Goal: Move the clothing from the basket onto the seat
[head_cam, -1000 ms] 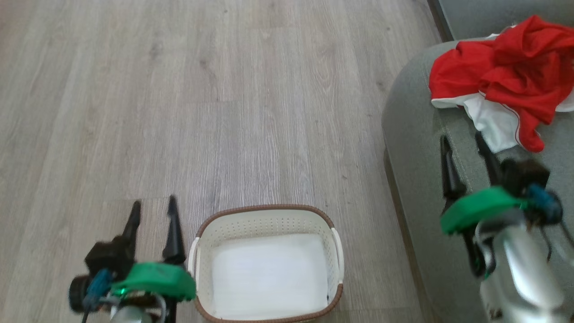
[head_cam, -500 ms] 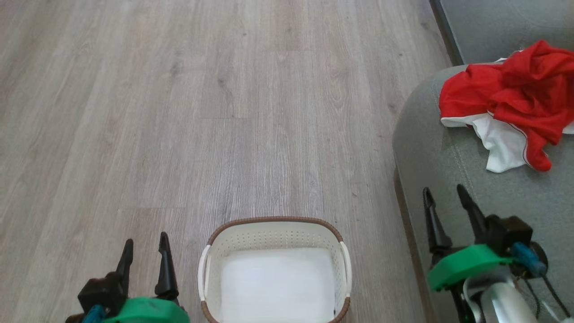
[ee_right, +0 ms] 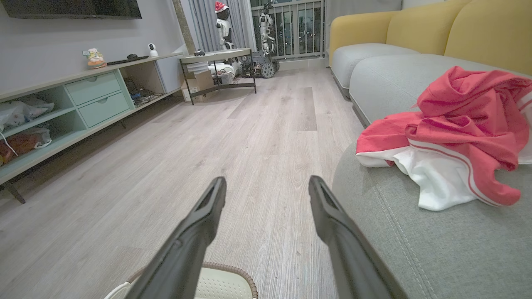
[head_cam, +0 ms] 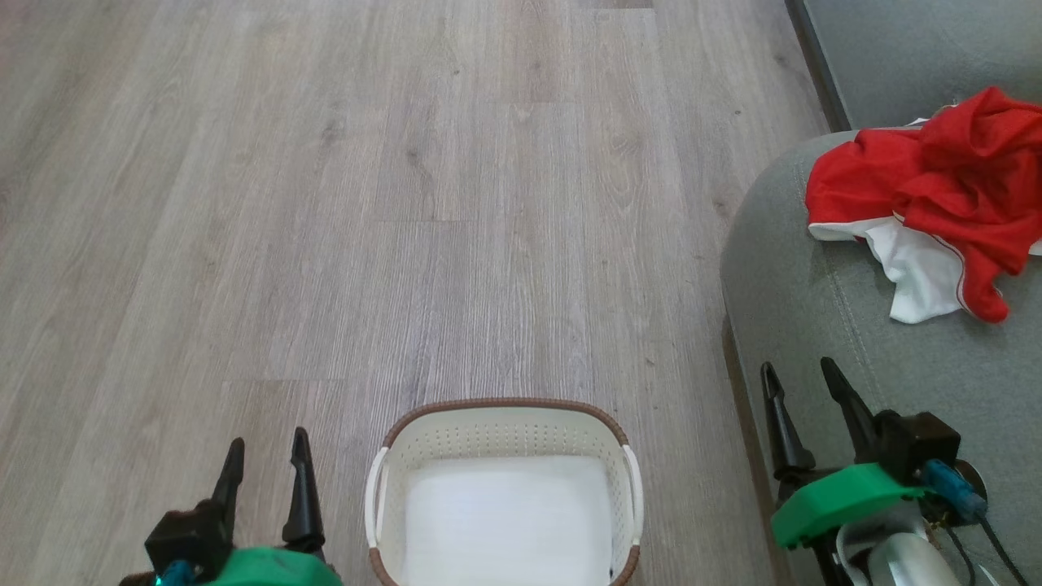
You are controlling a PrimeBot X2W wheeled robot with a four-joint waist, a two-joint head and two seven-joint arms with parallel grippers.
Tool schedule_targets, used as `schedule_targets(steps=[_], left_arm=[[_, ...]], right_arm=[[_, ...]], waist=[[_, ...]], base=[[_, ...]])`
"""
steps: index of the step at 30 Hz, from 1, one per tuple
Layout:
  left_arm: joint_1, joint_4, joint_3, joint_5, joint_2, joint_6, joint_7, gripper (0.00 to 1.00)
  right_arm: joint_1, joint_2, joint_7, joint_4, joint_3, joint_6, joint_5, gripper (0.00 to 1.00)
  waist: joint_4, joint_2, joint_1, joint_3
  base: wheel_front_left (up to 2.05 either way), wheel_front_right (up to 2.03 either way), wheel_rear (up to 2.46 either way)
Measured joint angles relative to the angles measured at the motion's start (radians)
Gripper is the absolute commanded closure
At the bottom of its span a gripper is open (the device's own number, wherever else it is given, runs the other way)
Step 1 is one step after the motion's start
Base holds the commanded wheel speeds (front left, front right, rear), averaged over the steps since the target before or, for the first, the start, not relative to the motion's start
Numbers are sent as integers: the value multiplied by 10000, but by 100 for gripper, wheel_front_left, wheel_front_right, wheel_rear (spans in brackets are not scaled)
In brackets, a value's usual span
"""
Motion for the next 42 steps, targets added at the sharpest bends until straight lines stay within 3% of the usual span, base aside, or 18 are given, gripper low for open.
schedule_targets(steps=[15,16,22,42], left_arm=[[-1,280,6,178,-98,-96,0,0],[0,311,-2,178,-105,-94,8,100],[332,1160,-27,98,-184,-96,81,100],[133,1195,297,-2065,-199,-451,646,100]], right_arm=[[-1,0,0,77,25,0,4,0],[1,0,4,105,27,2,0,100],[530,2,67,955,71,2,50,100],[559,4,631,834,-173,2,2336,100]], waist=[[52,0,0,-23],[56,0,0,-24],[51,0,0,-19],[-27,-2,0,47]], base=[[0,0,0],[0,0,0],[0,0,0],[0,0,0]])
